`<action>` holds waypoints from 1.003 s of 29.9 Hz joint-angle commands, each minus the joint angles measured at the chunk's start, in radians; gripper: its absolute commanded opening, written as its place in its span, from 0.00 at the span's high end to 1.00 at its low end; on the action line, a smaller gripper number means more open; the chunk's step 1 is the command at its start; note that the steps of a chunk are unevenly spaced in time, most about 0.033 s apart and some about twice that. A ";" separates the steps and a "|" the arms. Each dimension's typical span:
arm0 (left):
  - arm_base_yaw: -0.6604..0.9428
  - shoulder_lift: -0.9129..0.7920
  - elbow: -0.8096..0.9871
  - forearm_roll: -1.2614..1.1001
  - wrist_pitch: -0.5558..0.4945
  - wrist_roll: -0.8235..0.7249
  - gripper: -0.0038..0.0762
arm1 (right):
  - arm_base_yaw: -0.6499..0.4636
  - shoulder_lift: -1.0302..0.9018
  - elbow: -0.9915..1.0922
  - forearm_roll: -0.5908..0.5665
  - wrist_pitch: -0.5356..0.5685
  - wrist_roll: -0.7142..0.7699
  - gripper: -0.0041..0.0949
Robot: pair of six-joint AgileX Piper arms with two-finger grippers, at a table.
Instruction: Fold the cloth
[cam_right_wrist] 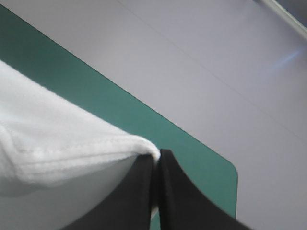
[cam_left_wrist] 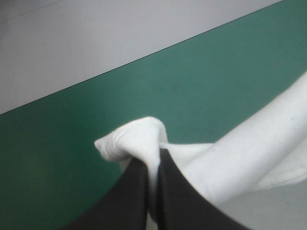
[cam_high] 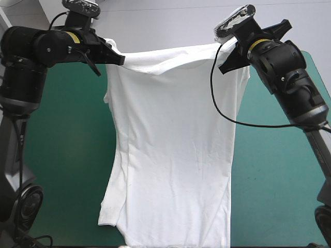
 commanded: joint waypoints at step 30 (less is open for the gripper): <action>0.074 0.358 -0.048 -0.047 -0.397 -0.014 0.96 | -0.462 0.432 -0.211 0.702 -0.226 -0.361 0.98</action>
